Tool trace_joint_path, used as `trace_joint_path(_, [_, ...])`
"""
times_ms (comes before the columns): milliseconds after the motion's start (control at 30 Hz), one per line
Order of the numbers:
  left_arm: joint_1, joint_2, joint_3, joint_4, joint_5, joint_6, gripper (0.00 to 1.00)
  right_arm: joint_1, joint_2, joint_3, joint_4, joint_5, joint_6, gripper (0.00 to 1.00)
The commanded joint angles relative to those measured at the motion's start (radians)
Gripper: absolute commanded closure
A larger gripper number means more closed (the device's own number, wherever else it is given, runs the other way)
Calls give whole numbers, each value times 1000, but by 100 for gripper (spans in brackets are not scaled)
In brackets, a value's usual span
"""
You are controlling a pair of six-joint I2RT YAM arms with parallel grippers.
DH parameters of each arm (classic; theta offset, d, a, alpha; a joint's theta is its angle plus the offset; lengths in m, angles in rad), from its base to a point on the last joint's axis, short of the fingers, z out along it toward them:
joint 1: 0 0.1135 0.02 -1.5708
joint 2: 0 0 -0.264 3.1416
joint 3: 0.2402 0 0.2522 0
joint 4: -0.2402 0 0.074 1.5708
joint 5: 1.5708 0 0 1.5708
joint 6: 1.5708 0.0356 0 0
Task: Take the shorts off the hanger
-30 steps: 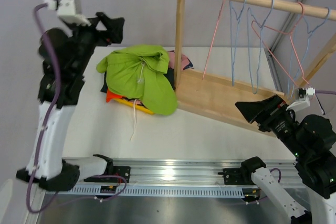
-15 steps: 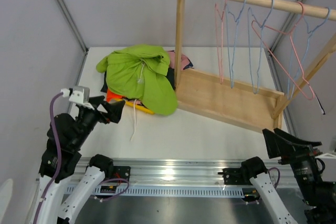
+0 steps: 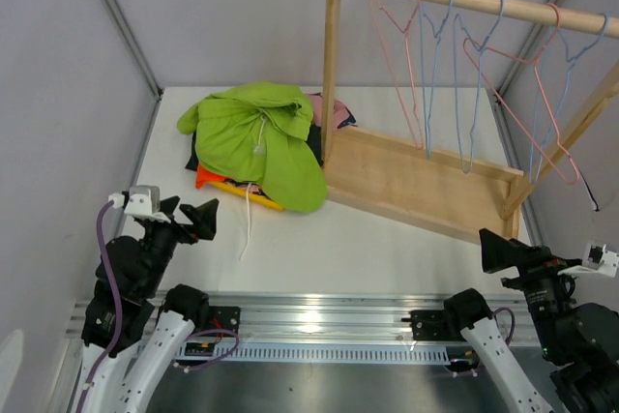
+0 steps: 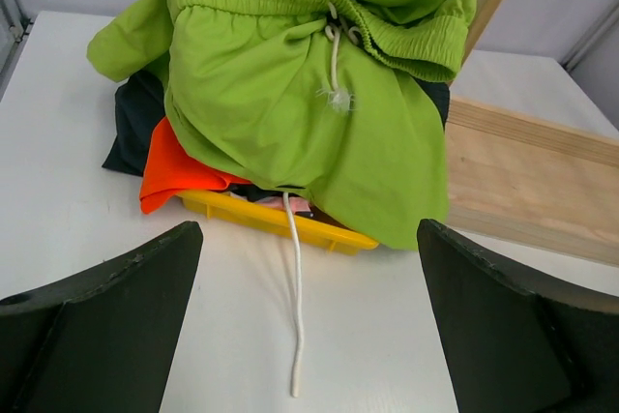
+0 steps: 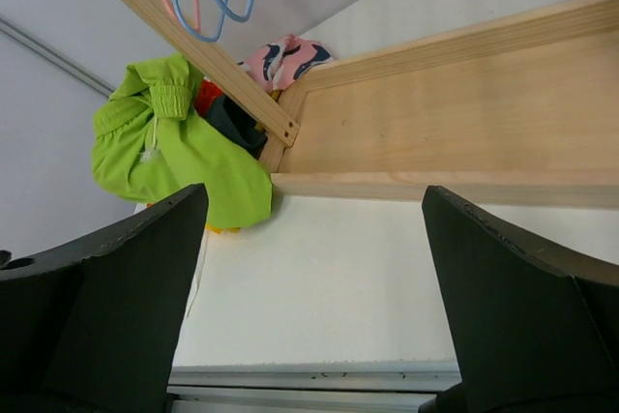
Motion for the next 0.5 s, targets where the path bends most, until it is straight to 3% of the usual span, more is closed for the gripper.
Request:
trace_joint_path(0, [-7,8,1,34,-40,4,1,30,54,-33,102,30,-60,0])
trace_joint_path(300, [-20,1,-7,33,-60,-2,1,32,192,-135,271,4,-96,1])
trace_joint_path(467, [-23,22,-8,34,-62,-3,1,-5,241,-119,230,-28,-127,0])
